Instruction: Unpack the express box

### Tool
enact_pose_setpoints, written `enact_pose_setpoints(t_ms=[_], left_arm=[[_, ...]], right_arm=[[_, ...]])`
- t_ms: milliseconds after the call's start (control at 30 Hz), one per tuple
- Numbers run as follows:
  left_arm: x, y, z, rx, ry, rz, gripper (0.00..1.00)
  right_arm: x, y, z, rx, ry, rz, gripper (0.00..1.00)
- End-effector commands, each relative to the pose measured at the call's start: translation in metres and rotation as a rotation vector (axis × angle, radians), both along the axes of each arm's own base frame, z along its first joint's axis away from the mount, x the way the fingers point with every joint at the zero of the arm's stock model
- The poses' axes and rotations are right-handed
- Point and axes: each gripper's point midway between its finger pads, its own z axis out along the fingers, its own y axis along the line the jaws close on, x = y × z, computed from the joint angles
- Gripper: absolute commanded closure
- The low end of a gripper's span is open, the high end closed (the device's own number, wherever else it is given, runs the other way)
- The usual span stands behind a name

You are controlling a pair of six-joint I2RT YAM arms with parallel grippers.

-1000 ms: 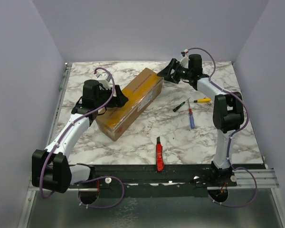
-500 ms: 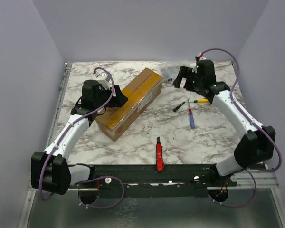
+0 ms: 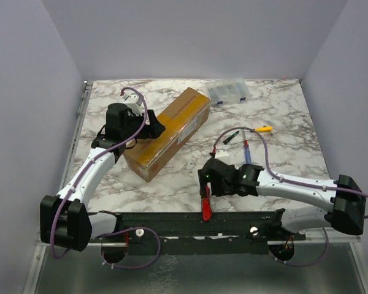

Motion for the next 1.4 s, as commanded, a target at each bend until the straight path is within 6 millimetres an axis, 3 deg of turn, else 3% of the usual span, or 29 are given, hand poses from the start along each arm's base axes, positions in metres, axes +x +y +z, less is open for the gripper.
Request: enact_pose_setpoints(t_ms=[0, 200, 333, 600, 733, 967, 1033, 1233, 1367], left_arm=[[0.0, 0.0, 0.004, 0.0, -0.007, 0.001, 0.19], [0.0, 0.001, 0.003, 0.006, -0.004, 0.007, 0.19], [-0.001, 0.001, 0.001, 0.006, -0.001, 0.005, 0.19], [0.001, 0.004, 0.0, 0.019, -0.003, 0.021, 0.19], [0.0, 0.003, 0.0, 0.014, 0.0, 0.014, 0.19], [0.002, 0.003, -0.005, 0.016, 0.017, 0.015, 0.19], [0.001, 0.003, -0.005, 0.015, 0.018, 0.017, 0.19], [0.003, 0.007, -0.004, 0.026, 0.009, 0.039, 0.18], [0.003, 0.007, -0.006, 0.023, 0.018, 0.036, 0.18]], right_arm=[[-0.027, 0.018, -0.011, -0.058, -0.02, -0.074, 0.03], [-0.035, 0.019, -0.048, -0.288, -0.038, -0.103, 0.05], [-0.037, 0.025, -0.062, -0.29, -0.042, -0.082, 0.07], [-0.04, 0.03, -0.079, -0.218, -0.037, -0.062, 0.2], [-0.042, 0.021, -0.09, -0.225, -0.03, -0.077, 0.4], [-0.035, 0.016, -0.09, -0.254, -0.075, -0.086, 0.41], [-0.033, 0.017, -0.091, -0.242, -0.083, -0.079, 0.49], [-0.023, 0.021, -0.079, -0.238, -0.135, -0.044, 0.95], [-0.015, 0.025, -0.061, -0.229, -0.189, -0.013, 1.0]])
